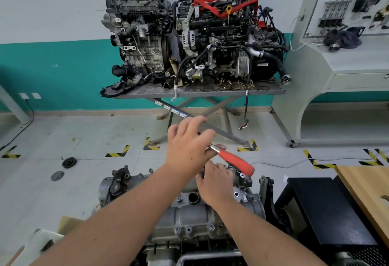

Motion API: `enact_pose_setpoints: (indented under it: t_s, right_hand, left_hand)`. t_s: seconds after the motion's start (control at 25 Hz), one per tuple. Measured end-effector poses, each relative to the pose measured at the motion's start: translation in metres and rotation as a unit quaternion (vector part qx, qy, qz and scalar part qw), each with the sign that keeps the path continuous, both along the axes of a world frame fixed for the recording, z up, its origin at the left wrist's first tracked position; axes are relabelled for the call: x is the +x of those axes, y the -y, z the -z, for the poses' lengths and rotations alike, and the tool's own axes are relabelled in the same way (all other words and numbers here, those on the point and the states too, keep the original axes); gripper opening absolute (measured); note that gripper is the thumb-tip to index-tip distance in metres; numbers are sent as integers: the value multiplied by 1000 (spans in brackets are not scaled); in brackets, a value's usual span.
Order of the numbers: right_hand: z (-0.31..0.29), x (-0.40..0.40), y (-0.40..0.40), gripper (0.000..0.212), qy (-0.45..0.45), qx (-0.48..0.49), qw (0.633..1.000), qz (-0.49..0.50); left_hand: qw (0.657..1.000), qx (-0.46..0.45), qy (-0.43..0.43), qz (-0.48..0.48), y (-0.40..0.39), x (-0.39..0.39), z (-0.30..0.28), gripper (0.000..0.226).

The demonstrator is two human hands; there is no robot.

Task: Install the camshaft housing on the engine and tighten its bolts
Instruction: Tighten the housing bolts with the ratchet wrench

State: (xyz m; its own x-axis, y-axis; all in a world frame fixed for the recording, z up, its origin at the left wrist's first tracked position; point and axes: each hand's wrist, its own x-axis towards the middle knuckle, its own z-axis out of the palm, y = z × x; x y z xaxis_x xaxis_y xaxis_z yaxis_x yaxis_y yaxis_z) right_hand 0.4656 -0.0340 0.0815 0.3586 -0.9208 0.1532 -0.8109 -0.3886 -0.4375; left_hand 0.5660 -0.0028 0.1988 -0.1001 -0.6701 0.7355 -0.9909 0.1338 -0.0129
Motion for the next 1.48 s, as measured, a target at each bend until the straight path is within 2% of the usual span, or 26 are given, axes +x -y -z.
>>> enact_pose_setpoints:
  t_s: [0.08,0.12,0.16,0.24,0.32,0.36,0.44,0.48,0.52,0.56,0.76,0.96,1.04,1.12,1.2,1.24,1.32,1.36,1.4,1.48]
  right_hand:
    - [0,0,1,30,11,7,1000,-10]
    - [0,0,2,30,14,12,1000,-13]
    - [1,0,2,32,12,16,1000,-13]
    - [2,0,2,33,1,17,1000,-10]
    - [3,1,2,34,0,14,1000,-5]
    - [3,1,2,36,-4,9,1000,-3]
    - [4,1,3,41,-15,3,1000,0]
    - [5,1,3,44,-20,5,1000,-1]
    - [5,1,3,46,-24,6,1000,-2]
    - [5,1,3,47,-24,5,1000,-2]
    - [4,0,3,47,-20,10,1000,-8]
    - [3,0,2,43,-13,8,1000,-7]
    - [4,0,2,43,-9,5,1000,-8]
    - [4,-1,2,43,-9,3,1000,-8]
    - [4,-1,3,45,-7,7,1000,-11]
    - [4,0,3,46,-6,10,1000,-12]
    - [2,0,3,47,-9,13,1000,-14]
    - [2,0,3,46,-13,13,1000,-14]
    - [3,0,2,44,-17,10,1000,-12]
    - [3,0,1,36,-14,-1,1000,-6]
  left_hand:
    - [989,41,-143,-14,-1,-5,14,59]
    - [970,70,-230,14,-2,-8,18,63]
    - [934,88,-340,65,-2,-11,19,62]
    - [831,67,-532,148,-4,-18,19,49]
    - [766,21,-629,132,-1,-24,16,41]
    - [726,26,-677,116,3,-24,12,39]
    - [634,95,-758,123,9,-23,5,44]
    - [603,125,-776,139,9,-21,4,50]
    - [587,146,-782,150,9,-18,3,54]
    - [586,159,-780,153,10,-15,2,55]
    - [630,260,-725,98,18,1,-17,42]
    - [667,392,-629,78,25,18,-40,28]
    - [706,454,-539,72,26,20,-52,25]
    - [776,481,-402,61,29,20,-61,22]
    - [862,463,-203,33,31,14,-68,24]
    - [889,447,-96,16,31,10,-68,27]
    - [922,377,83,2,27,1,-61,26]
    - [941,307,145,13,23,-1,-55,26]
    - [960,218,175,36,18,-2,-48,30]
    - [988,35,134,75,6,2,-30,33]
